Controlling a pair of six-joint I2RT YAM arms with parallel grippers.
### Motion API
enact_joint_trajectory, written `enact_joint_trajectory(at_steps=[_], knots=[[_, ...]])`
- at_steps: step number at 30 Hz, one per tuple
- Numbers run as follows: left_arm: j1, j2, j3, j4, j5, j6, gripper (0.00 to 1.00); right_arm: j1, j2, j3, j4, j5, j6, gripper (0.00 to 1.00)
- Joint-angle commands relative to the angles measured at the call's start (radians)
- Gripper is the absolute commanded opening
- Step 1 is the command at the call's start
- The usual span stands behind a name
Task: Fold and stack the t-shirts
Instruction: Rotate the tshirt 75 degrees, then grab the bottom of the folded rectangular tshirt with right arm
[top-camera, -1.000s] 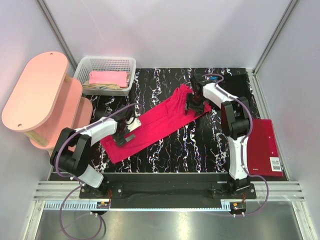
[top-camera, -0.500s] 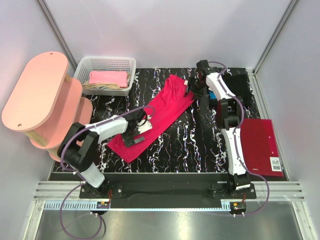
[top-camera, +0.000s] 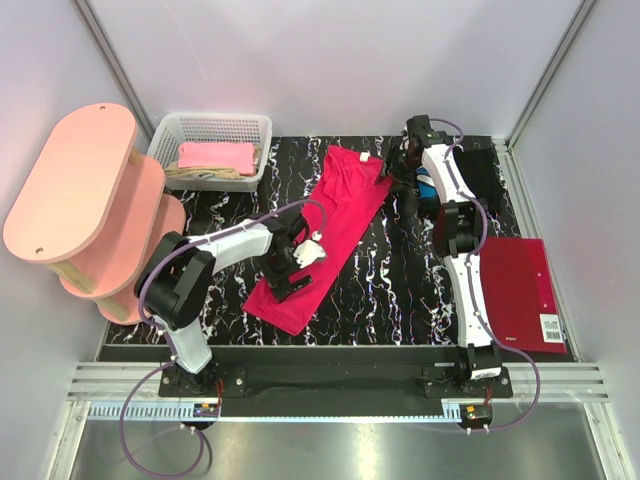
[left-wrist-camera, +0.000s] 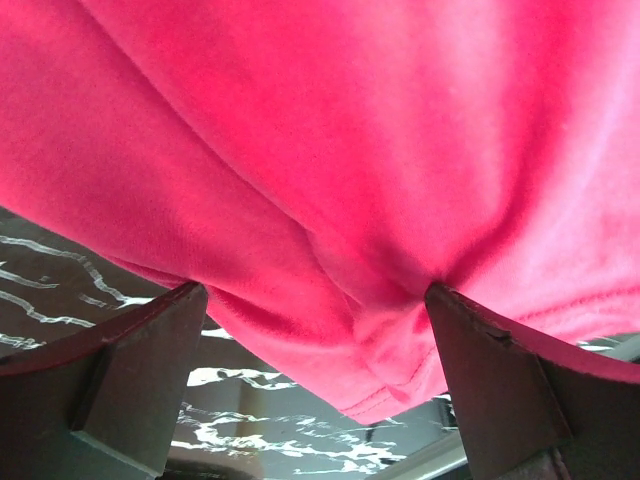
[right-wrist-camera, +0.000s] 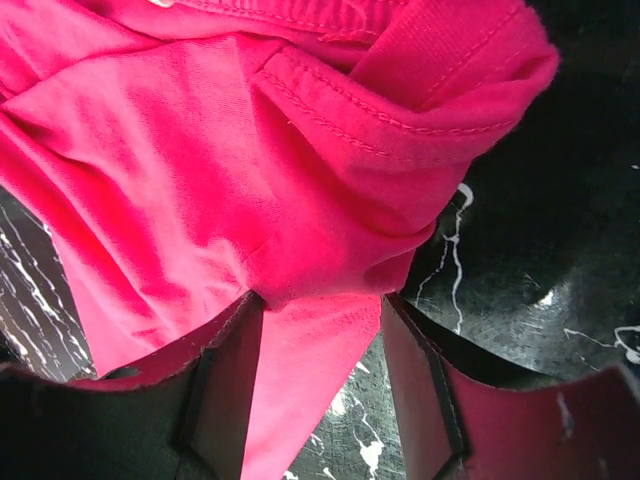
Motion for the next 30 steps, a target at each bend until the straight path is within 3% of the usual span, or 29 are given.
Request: enact_joint_trajectory(at_steps=[1,7,13,16,17,22,27,30], knots=[[-0.019,0.000,0.024,-0.033,0.133,-0.042,0.99,0.005,-0.059,-0.014,0.017,-0.018,-0.031,0.59],[0.036,-0.221,0.150,-0.145,0.165,-0.079,0.99,0.053,-0.235,-0.056,0.015,0.040,-0.066,0.66],[0.238,-0.503,0.366,-0.231,0.159,-0.137,0.99,0.180,-0.513,-0.168,-0.014,0.230,-0.115,0.75],[0.349,-0.624,0.366,-0.214,0.125,-0.145,0.99,0.347,-0.693,-0.417,0.001,0.397,-0.153,0.88],[0.392,-0.652,0.325,-0.204,0.103,-0.146,0.99,0.463,-0.739,-0.491,0.021,0.454,-0.167,0.99],[0.536,-0.760,0.136,-0.122,0.124,-0.169,0.99,0.851,-0.960,-0.959,0.182,0.836,-0.198,1.00],[0.676,-0.712,0.039,-0.050,0.128,-0.211,0.99,1.166,-0.919,-1.090,0.142,1.059,-0.134,1.00],[0.739,-0.683,0.032,-0.046,0.174,-0.223,0.99,1.237,-0.841,-1.048,0.034,1.087,-0.039,1.00]])
